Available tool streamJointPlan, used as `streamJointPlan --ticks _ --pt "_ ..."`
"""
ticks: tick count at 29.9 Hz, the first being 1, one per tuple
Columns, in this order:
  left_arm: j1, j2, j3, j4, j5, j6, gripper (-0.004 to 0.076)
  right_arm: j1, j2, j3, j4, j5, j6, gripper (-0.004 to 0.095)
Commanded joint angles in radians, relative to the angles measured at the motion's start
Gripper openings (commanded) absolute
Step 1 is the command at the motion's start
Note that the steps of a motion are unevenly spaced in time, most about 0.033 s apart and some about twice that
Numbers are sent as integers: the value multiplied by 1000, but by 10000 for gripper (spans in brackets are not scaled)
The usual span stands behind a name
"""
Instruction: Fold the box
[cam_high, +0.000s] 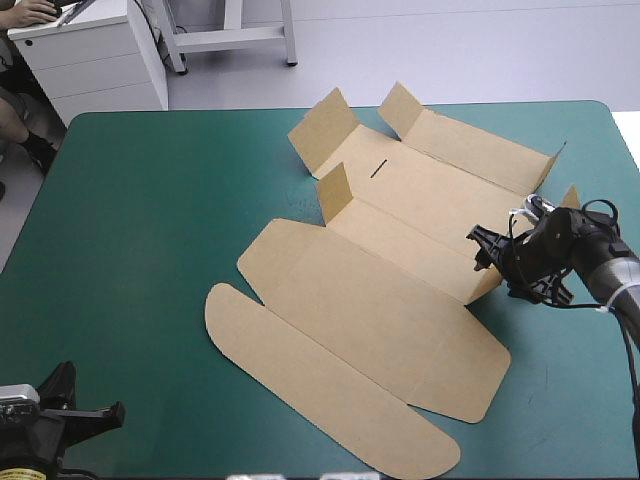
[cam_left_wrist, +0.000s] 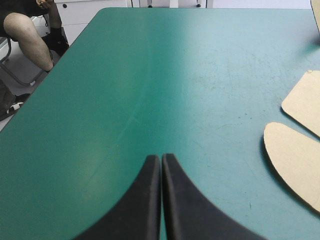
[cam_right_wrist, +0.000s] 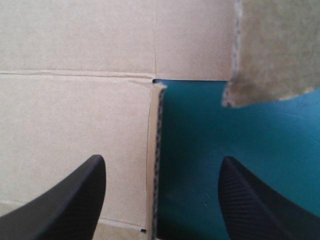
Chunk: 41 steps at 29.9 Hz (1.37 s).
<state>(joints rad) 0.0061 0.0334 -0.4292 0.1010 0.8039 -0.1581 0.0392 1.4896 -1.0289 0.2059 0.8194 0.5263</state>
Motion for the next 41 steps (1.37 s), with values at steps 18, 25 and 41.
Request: streamJointPlan --ticks 18,25,41 --pt "-7 14 -23 -1 -74 -9 -10 2 11 -107 62 12 -249 -9" --pt "-7 14 -23 -1 -74 -9 -10 25 47 -209 48 80 -551 -8" --pt "-7 14 -23 -1 -74 -9 -10 106 373 -750 87 393 -1099 -10"
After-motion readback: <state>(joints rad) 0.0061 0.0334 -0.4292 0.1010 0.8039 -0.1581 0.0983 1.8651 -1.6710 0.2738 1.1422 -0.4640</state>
